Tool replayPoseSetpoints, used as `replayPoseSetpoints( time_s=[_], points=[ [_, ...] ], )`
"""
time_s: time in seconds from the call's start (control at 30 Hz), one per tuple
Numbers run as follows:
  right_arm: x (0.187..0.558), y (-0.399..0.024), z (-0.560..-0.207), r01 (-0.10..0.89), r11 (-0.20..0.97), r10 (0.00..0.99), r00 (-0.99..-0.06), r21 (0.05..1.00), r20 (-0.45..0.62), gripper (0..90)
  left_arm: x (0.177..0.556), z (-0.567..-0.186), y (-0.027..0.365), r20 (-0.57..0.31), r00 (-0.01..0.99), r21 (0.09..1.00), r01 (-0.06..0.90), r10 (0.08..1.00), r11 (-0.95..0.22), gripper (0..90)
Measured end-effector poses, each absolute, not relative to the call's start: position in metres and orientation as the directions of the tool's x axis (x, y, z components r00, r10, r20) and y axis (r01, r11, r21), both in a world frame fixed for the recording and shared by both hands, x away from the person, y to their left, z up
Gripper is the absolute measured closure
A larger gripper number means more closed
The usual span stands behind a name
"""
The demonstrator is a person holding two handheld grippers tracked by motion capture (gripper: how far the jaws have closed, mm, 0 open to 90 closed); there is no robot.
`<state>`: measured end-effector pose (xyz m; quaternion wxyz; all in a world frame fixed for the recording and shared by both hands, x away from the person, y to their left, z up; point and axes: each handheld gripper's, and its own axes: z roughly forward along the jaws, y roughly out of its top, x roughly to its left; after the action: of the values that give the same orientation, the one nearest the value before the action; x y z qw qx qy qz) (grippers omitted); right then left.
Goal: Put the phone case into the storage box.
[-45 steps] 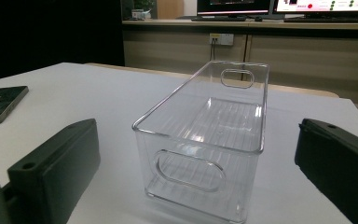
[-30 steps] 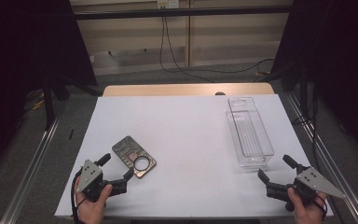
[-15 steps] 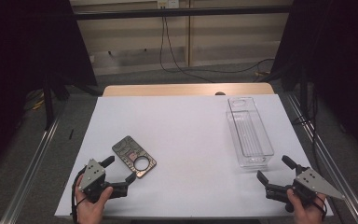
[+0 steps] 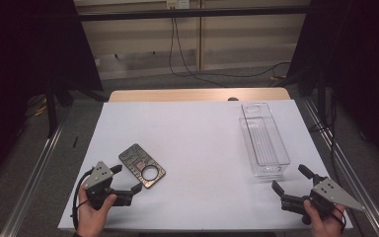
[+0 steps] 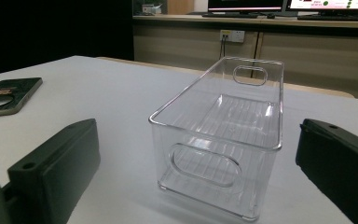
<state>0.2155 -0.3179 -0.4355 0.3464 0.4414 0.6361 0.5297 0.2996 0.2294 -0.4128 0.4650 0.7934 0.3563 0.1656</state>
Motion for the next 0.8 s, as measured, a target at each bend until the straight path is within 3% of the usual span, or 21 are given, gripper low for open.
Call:
replayPoseSetpoints(
  time_s=[0.43,0.53,0.8],
  points=[
    [0.216,-0.317,-0.435,0.198,0.049,0.927,-0.373,0.979,0.029,0.0,0.304,-0.406,0.244,-0.041,0.712,0.774,0.466,0.701,-0.428,8.7],
    [0.216,-0.316,-0.435,0.197,0.051,0.926,-0.376,0.979,0.027,0.0,0.305,-0.410,0.242,-0.061,0.720,0.751,0.489,0.691,-0.444,15.8],
    [0.216,-0.316,-0.436,0.197,0.051,0.926,-0.376,0.979,0.027,0.0,0.307,-0.407,0.237,-0.046,0.748,0.710,0.491,0.662,-0.505,47.0]
  ],
)
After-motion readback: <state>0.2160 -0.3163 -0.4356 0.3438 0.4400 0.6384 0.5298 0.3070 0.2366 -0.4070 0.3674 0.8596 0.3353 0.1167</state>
